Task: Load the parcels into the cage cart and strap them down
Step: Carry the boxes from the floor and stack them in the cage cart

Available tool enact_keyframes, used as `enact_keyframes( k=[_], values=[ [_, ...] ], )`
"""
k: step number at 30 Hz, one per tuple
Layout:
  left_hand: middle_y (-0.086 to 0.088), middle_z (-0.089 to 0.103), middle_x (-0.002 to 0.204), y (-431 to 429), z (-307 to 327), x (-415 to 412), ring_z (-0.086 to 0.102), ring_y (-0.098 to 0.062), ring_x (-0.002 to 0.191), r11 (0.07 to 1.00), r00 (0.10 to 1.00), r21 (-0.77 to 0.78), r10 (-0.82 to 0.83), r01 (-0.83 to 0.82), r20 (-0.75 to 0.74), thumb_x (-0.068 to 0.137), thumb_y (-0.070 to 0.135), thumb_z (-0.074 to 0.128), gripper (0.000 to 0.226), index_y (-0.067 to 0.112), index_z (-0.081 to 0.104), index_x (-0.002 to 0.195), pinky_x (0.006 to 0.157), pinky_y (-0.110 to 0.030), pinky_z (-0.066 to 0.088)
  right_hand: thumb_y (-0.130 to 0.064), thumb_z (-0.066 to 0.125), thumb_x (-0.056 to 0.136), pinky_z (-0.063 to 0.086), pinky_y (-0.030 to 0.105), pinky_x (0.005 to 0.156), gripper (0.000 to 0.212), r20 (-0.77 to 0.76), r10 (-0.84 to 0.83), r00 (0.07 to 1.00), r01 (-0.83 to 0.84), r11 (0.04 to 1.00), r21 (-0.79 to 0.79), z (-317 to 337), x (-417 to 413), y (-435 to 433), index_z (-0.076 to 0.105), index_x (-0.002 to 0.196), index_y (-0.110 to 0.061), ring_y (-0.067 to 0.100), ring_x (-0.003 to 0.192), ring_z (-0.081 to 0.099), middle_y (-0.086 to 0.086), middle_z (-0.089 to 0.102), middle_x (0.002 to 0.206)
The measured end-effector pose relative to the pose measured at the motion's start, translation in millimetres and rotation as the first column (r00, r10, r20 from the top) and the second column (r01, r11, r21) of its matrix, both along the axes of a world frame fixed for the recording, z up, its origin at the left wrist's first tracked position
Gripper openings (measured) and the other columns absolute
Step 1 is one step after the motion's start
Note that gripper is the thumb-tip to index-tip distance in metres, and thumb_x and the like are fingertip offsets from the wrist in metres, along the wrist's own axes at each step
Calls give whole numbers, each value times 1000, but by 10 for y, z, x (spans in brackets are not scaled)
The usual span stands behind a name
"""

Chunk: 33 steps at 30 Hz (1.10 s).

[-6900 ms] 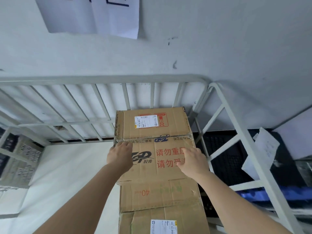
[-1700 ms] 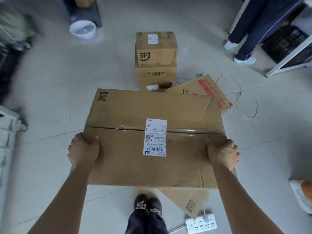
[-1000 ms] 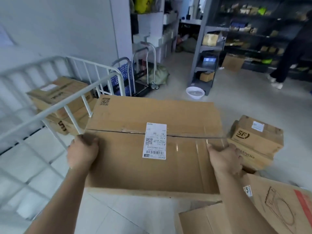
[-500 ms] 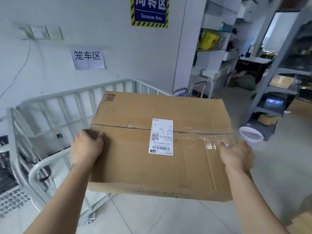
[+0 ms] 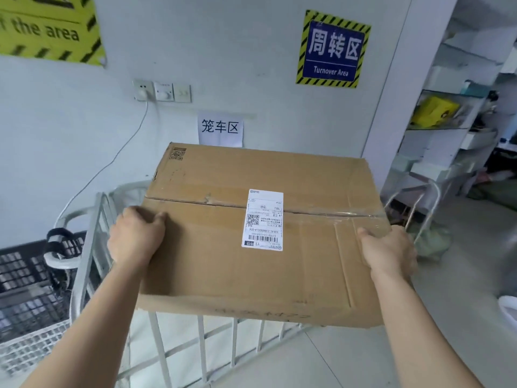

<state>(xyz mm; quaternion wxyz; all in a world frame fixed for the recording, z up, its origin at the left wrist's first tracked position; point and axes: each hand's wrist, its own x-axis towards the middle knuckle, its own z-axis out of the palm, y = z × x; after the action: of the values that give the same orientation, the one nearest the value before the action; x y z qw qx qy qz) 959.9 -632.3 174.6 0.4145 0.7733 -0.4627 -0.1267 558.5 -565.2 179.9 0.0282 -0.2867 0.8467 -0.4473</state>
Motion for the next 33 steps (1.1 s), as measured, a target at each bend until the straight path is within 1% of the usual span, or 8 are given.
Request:
enact_keyframes(
  k=[3,6,9,12,16,22,28,33],
  values=[
    [-17,58,123,-254,64,85,51,-39,117,997,997,-7,74,-74,-9,85,52,57,59,9,48,124,96,-52,43,-47,70,75,45,52,96,60,-28,66,997,-66,998,2,121,58,-551,60,120,-8,41,116,52,18,57,126],
    [-19,56,126,-457,112,157,47,-39,120,987,987,-27,159,-160,-24,87,48,57,58,7,48,127,97,-51,42,-47,69,78,43,53,98,62,-16,148,989,-148,989,-2,239,145,-1080,55,122,-6,41,119,49,19,55,129],
    [-15,57,124,-673,112,283,50,-39,118,972,972,-36,230,-232,-38,85,50,57,58,9,48,127,96,-51,43,-44,69,79,41,53,99,62,-24,218,976,-219,976,-14,322,259,-1557,54,124,-4,41,120,48,19,53,130],
    [-14,59,121,-907,74,444,52,-38,115,961,961,-31,272,-274,-55,83,52,57,57,13,49,124,95,-52,44,-44,67,81,41,52,101,61,-33,279,960,-279,960,-1,357,427,-1991,54,125,-4,41,120,48,18,53,130],
    [-14,60,120,-1258,-52,673,52,-38,115,944,942,-14,329,-331,-71,82,52,59,56,12,50,121,95,-51,45,-44,66,84,37,52,105,65,-30,370,929,-370,929,6,306,700,-2565,48,133,-5,38,128,42,16,47,138],
    [-14,60,117,-1923,-301,1037,53,-37,114,922,919,41,387,-385,-77,82,51,60,52,13,51,117,94,-49,45,-46,65,83,40,55,102,66,-9,431,903,-429,901,59,56,1112,-3467,46,133,-5,39,127,42,16,47,137],
    [-14,57,127,-2614,-582,1380,50,-38,120,906,911,126,411,-404,-38,81,54,58,62,13,49,127,98,-52,42,-47,65,83,38,52,105,65,-1,442,897,-435,882,181,-233,1458,-4242,48,131,-6,39,127,43,17,48,137],
    [-13,60,122,-3023,-869,1532,52,-39,116,891,907,191,422,-412,-11,78,55,56,62,14,52,125,95,-53,45,-47,65,83,37,52,104,65,19,461,887,-451,856,254,-560,1618,-4783,48,130,-6,37,129,41,16,48,138]
  ],
)
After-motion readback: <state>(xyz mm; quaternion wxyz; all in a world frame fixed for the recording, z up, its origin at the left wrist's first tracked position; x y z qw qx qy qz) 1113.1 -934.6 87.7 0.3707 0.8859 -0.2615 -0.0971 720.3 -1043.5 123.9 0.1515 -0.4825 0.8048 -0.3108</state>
